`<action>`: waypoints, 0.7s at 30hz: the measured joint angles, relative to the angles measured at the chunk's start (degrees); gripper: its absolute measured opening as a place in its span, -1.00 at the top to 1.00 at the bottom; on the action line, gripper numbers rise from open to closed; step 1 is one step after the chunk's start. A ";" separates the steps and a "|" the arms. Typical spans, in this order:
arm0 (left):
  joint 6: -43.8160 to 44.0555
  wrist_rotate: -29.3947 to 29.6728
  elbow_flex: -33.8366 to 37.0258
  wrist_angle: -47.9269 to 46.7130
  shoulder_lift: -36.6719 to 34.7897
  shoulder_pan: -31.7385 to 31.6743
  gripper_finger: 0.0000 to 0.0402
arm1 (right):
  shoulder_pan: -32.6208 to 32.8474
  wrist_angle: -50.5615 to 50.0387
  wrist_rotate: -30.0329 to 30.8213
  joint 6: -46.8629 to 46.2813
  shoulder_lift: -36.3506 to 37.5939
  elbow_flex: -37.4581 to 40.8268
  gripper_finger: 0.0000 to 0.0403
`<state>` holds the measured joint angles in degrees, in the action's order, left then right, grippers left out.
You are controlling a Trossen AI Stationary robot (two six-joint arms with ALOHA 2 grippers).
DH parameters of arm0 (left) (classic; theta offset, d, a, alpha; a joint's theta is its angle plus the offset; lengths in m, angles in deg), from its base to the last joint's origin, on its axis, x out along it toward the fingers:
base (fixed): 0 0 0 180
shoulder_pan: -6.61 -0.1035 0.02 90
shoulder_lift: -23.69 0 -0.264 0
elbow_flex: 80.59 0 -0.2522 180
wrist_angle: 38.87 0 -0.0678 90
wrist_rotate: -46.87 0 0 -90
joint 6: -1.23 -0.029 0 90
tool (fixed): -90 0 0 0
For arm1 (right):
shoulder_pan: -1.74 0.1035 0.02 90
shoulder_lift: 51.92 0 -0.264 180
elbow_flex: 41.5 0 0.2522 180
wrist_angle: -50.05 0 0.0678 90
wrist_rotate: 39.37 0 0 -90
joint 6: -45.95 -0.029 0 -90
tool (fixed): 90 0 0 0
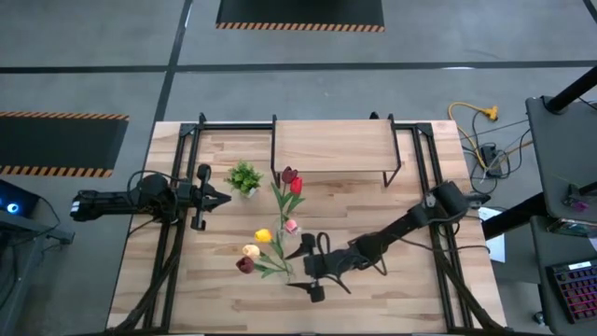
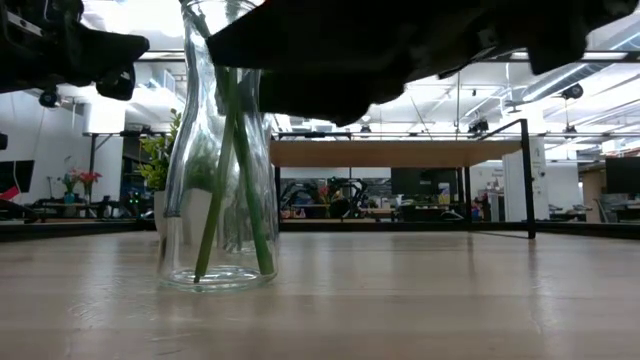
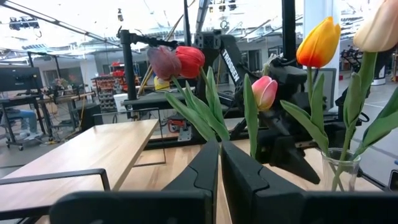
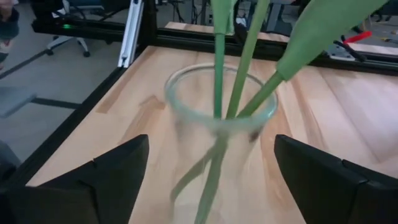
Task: Pick and place flowers into a vace then onto a shelf
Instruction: Put the bottom transparent vase on the shelf
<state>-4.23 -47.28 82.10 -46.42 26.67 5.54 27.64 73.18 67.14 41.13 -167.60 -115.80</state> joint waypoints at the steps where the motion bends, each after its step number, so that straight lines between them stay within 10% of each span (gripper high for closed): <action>1: 0.00 0.00 0.00 -0.13 0.00 0.00 0.98 | -0.20 0.11 0.03 0.05 -0.69 -0.69 -0.68; 21: 0.00 -0.02 0.00 -0.08 0.00 0.01 0.98 | -0.68 0.10 0.70 1.76 -5.09 -5.75 -0.61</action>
<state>-4.23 -47.29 82.10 -46.50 26.67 5.54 26.95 73.28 67.84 42.89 -172.69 -121.54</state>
